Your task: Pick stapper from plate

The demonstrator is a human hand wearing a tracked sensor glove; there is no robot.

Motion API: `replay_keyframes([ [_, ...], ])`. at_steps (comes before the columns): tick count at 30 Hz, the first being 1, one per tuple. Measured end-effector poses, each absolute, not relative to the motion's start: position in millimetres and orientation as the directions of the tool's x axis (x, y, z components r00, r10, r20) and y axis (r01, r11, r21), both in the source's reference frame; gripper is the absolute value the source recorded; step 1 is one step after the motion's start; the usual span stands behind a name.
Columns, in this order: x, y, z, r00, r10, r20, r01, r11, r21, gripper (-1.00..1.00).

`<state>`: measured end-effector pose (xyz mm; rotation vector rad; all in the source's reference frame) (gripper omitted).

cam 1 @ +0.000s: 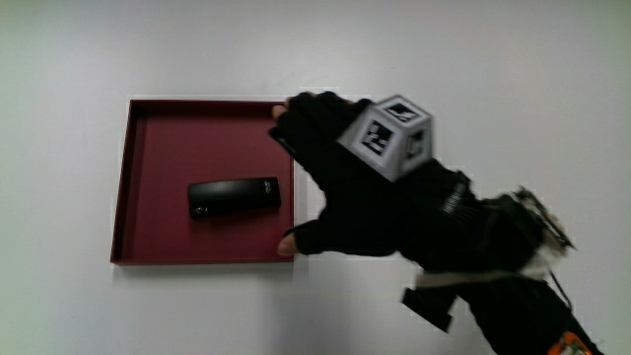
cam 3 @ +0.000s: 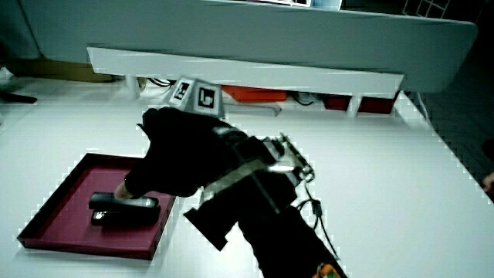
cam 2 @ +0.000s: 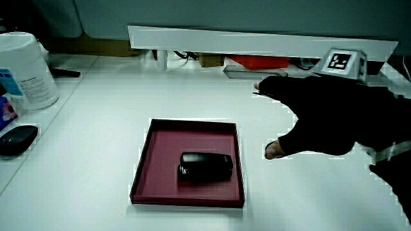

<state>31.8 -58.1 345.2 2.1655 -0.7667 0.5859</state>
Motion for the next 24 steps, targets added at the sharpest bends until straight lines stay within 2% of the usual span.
replay_keyframes([
  [12, -8, -68, 409, 0.732, -0.316, 0.604, -0.667, -0.515, 0.539, 0.00],
  [24, -27, -65, 462, 0.769, -0.275, 0.578, -0.633, -0.459, 0.624, 0.00],
])
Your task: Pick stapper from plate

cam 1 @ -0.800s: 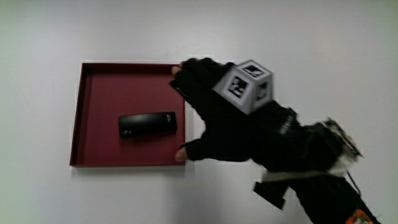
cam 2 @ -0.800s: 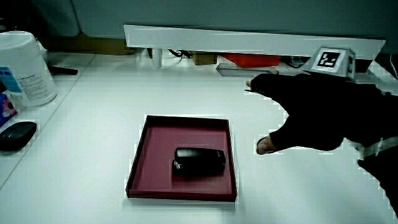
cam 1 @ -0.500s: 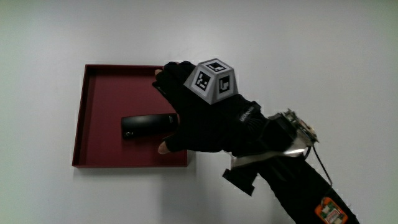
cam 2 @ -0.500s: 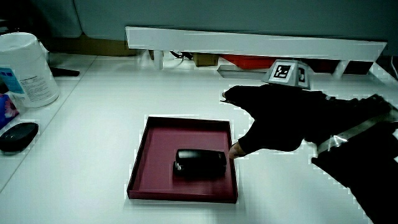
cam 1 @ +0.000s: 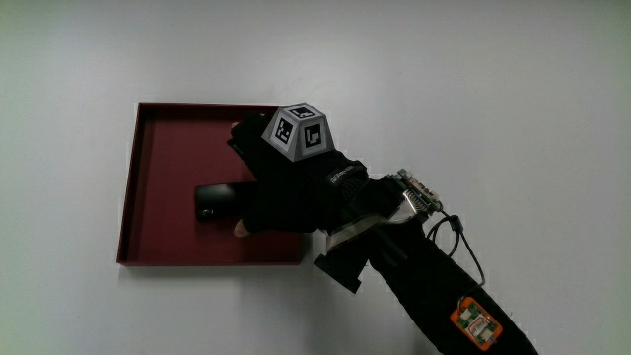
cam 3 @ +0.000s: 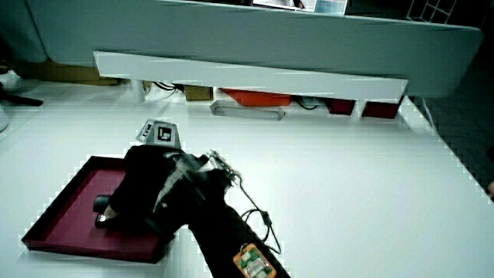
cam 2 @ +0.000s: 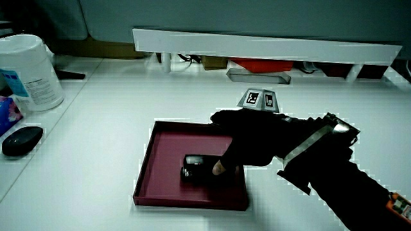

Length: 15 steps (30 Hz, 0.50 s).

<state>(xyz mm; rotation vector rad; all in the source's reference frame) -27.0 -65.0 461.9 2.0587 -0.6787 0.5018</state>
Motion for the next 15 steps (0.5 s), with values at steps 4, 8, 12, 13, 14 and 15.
replay_keyframes([
  [4, -28.7, -63.9, 469.1, 0.749, -0.264, 0.608, -0.650, -0.466, 0.600, 0.00],
  [8, -29.3, -63.9, 473.7, 0.741, -0.254, 0.622, -0.657, -0.470, 0.590, 0.00],
  [12, -28.7, -64.7, 472.4, 0.726, -0.246, 0.642, -0.665, -0.489, 0.565, 0.17],
  [13, -28.7, -64.8, 473.1, 0.718, -0.244, 0.652, -0.669, -0.499, 0.551, 0.21],
  [14, -29.1, -64.7, 473.3, 0.716, -0.243, 0.654, -0.671, -0.500, 0.548, 0.25],
  [15, -29.2, -64.3, 470.9, 0.713, -0.242, 0.658, -0.671, -0.506, 0.542, 0.29],
])
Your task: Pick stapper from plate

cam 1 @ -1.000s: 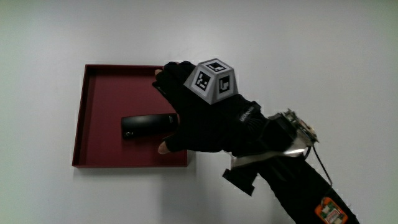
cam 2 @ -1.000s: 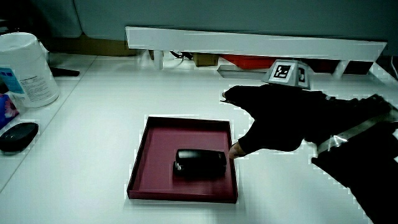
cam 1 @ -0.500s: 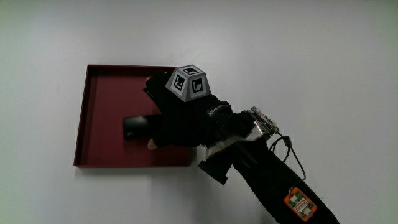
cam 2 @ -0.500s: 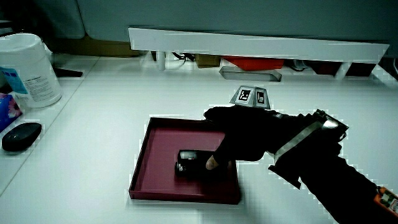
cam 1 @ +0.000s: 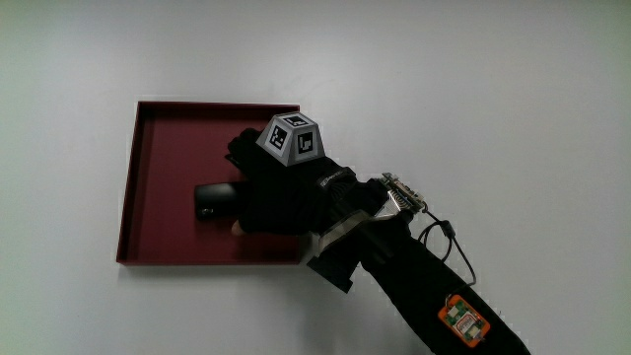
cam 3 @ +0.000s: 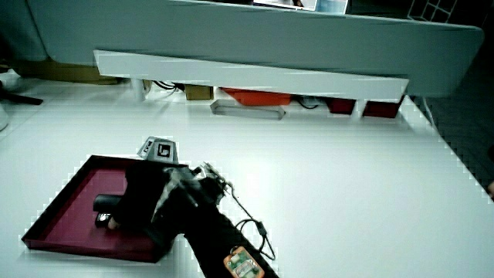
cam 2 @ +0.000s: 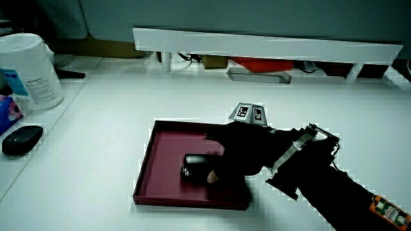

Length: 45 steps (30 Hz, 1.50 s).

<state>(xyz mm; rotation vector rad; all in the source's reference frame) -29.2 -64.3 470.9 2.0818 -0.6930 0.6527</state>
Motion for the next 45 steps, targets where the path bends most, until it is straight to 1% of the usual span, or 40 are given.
replay_keyframes([
  [2, -30, -64, 476, 0.709, -0.240, 0.663, -0.674, -0.508, 0.537, 0.37],
  [3, -29, -65, 480, 0.722, -0.233, 0.651, -0.659, -0.520, 0.544, 0.42],
  [5, -29, -65, 480, 0.716, -0.238, 0.657, -0.659, -0.541, 0.522, 0.50],
  [6, -28, -65, 476, 0.698, -0.242, 0.674, -0.674, -0.539, 0.504, 0.54],
  [7, -28, -65, 479, 0.704, -0.238, 0.669, -0.665, -0.551, 0.504, 0.58],
  [8, -27, -65, 475, 0.683, -0.252, 0.685, -0.679, -0.564, 0.470, 0.62],
  [9, -27, -65, 474, 0.680, -0.251, 0.689, -0.678, -0.573, 0.461, 0.67],
  [11, -29, -63, 476, 0.674, -0.261, 0.691, -0.686, -0.568, 0.454, 0.75],
  [14, -29, -63, 475, 0.671, -0.256, 0.696, -0.682, -0.582, 0.443, 0.87],
  [16, -30, -63, 480, 0.678, -0.266, 0.685, -0.683, -0.574, 0.453, 0.96],
  [17, -29, -63, 479, 0.674, -0.247, 0.696, -0.680, -0.576, 0.453, 1.00],
  [21, -28, -63, 478, 0.653, -0.257, 0.712, -0.695, -0.577, 0.429, 1.00],
  [23, -27, -64, 479, 0.653, -0.245, 0.716, -0.693, -0.575, 0.436, 1.00],
  [25, -25, -65, 475, 0.644, -0.263, 0.718, -0.701, -0.580, 0.416, 1.00],
  [29, -16, -70, 458, 0.634, -0.272, 0.724, -0.695, -0.610, 0.380, 1.00],
  [30, -13, -71, 448, 0.617, -0.269, 0.739, -0.702, -0.611, 0.365, 1.00],
  [32, -6, -73, 438, 0.625, -0.279, 0.729, -0.691, -0.633, 0.350, 1.00],
  [34, -1, -75, 429, 0.611, -0.287, 0.738, -0.697, -0.637, 0.329, 1.00],
  [38, 14, -82, 426, 0.616, -0.282, 0.735, -0.683, -0.655, 0.322, 1.00],
  [39, 17, -86, 435, 0.558, -0.298, 0.775, -0.723, -0.632, 0.277, 1.00],
  [40, 21, -88, 437, 0.541, -0.330, 0.774, -0.734, -0.635, 0.242, 1.00],
  [41, 27, -88, 438, 0.523, -0.291, 0.801, -0.731, -0.637, 0.246, 1.00],
  [43, 39, -89, 432, 0.517, -0.269, 0.813, -0.724, -0.644, 0.247, 1.00],
  [45, 51, -88, 424, 0.541, -0.235, 0.808, -0.699, -0.660, 0.276, 1.00],
])
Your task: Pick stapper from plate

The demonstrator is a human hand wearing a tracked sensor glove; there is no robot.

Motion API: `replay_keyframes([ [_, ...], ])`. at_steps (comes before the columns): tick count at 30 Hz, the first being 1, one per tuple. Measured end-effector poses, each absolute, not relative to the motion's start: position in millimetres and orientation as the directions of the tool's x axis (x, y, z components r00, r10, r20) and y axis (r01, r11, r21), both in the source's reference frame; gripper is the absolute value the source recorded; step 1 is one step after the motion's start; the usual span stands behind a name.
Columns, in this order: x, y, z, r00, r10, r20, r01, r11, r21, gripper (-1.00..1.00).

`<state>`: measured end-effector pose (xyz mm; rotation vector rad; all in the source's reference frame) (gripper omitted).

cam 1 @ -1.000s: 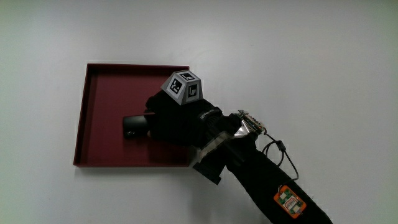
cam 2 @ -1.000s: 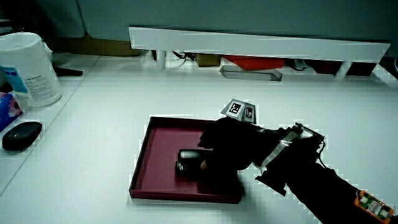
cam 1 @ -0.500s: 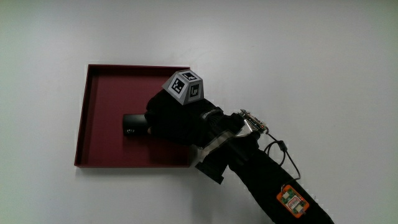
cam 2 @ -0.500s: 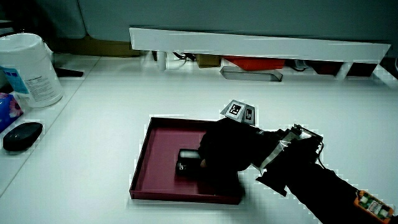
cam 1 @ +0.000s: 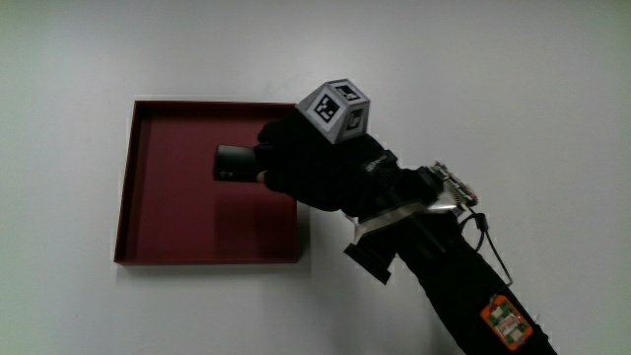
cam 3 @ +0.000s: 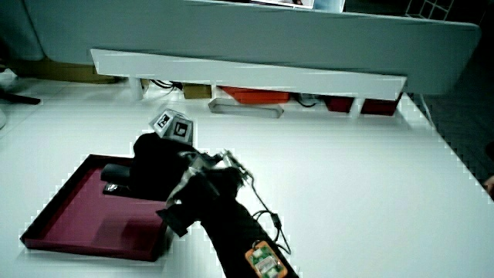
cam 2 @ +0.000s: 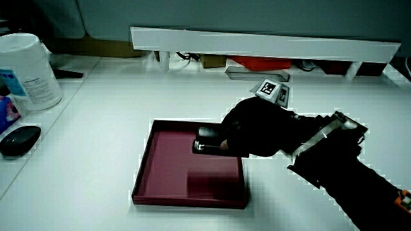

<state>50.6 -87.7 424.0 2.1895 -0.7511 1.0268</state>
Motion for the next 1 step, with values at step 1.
replay_keyframes([
  [1, 55.8, -86.6, 419.8, 0.571, -0.216, 0.792, -0.679, -0.666, 0.308, 1.00],
])
